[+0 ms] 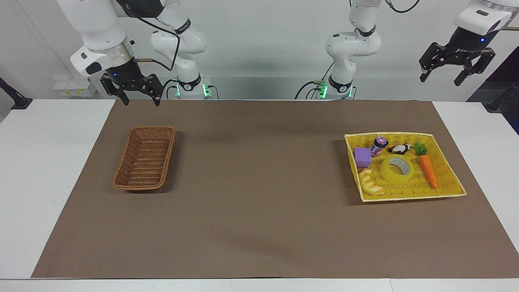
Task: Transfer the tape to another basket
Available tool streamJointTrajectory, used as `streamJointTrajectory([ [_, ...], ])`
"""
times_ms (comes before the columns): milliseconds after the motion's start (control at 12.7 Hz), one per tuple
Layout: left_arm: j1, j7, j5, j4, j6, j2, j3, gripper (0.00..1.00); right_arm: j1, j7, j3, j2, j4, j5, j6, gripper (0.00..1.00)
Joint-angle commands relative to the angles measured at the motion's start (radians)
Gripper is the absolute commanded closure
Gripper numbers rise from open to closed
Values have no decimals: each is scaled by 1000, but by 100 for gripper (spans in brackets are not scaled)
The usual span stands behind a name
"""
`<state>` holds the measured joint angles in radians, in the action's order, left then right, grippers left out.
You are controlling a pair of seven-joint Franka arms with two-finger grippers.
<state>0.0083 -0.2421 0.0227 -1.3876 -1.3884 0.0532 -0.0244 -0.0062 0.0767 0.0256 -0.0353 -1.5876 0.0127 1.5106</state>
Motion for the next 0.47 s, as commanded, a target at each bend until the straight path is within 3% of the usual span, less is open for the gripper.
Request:
streamJointTrajectory([
  [0,-1,10,-6,-36,0,33,-2,0,-11,8,4,-25,-23,13,-3,0],
  [395,9,3,-4,-88,-29,60,-5,0,-11,8,4,-25,-23,13,-3,0],
])
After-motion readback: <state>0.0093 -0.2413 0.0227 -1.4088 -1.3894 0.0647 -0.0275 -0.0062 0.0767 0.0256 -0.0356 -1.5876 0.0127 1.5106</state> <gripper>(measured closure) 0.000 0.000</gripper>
